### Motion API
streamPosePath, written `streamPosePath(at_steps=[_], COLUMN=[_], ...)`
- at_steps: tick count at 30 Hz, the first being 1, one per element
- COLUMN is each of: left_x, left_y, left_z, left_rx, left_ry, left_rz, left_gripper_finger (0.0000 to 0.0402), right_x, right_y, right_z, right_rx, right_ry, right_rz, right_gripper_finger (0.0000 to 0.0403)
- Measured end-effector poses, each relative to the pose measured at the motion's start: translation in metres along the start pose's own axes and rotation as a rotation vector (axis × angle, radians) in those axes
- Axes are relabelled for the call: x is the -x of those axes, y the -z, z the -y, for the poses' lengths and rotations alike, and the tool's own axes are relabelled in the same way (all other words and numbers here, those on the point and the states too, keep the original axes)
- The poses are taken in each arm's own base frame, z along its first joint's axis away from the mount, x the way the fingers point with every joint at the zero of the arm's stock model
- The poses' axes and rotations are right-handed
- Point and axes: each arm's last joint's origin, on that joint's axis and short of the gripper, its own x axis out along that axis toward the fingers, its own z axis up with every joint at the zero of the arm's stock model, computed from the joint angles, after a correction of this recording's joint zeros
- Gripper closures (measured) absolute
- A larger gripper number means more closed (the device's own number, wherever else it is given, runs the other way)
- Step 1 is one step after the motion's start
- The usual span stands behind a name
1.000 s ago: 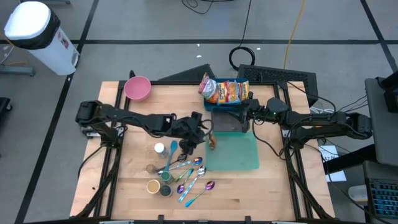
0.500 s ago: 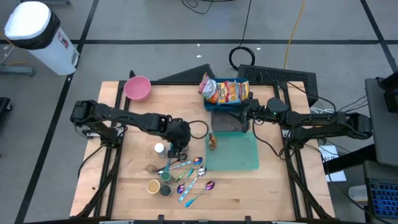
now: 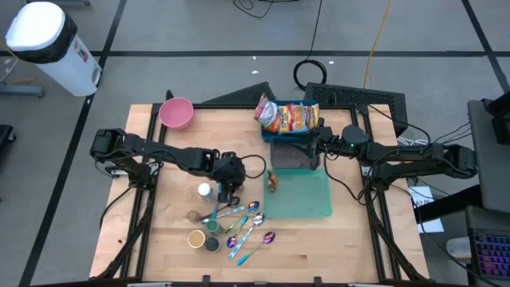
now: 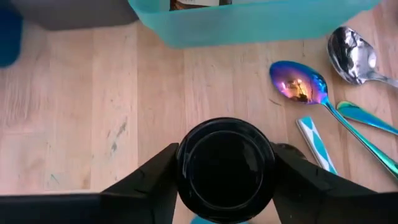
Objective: Pick & Place Food Item
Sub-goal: Put the orange seasoning bottle into the green bin
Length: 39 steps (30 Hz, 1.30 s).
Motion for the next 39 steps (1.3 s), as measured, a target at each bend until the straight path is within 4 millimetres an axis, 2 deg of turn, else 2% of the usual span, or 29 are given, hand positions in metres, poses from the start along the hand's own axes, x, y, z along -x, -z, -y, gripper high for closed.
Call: streamPosePath(at_steps=[3,5,11,15,17,21,25,28,31,39], left_x=[0.004,0.012,0.061,0.087,0.092,0.088,0.082,0.078,0.077,0.083], left_y=[-0.002,-0.011,-0.051,-0.075,-0.084,-0.094,-0.1,-0.096,-0.095,-0.098], left_z=[-0.001,-0.002,-0.012,-0.022,-0.025,-0.027,-0.027,-0.027,-0.028,-0.034], left_rx=[-0.021,-0.061,-0.14,-0.166,-0.181,-0.207,-0.227,-0.237,-0.234,-0.198], left_ry=[-0.024,-0.066,-0.163,-0.204,-0.216,-0.219,-0.202,-0.196,-0.195,-0.221], left_rz=[0.006,0.038,0.211,0.314,0.333,0.339,0.341,0.297,0.286,0.328], left_gripper_finger=[0.0197,0.0197,0.0197,0.0197,0.0197,0.0197,0.0197,0.0197,0.0197,0.0197], right_x=[0.0,0.0,-0.002,-0.006,-0.009,-0.027,-0.054,-0.072,-0.081,-0.085], right_y=[0.0,-0.001,-0.002,-0.002,-0.001,-0.004,-0.003,0.004,0.009,0.016], right_z=[0.0,0.0,-0.01,-0.026,-0.032,-0.041,-0.045,-0.046,-0.048,-0.05], right_rx=[0.0,0.0,-0.013,0.053,0.065,0.063,0.058,0.077,0.114,0.118], right_ry=[0.0,0.0,-0.047,-0.085,-0.062,-0.056,-0.048,-0.05,-0.086,-0.155], right_rz=[0.001,0.006,0.035,0.064,0.059,0.019,-0.079,-0.152,-0.173,-0.213], right_gripper_finger=[0.0243,0.0243,0.0235,0.0197,0.017,0.012,0.0096,0.0095,0.0105,0.0134])
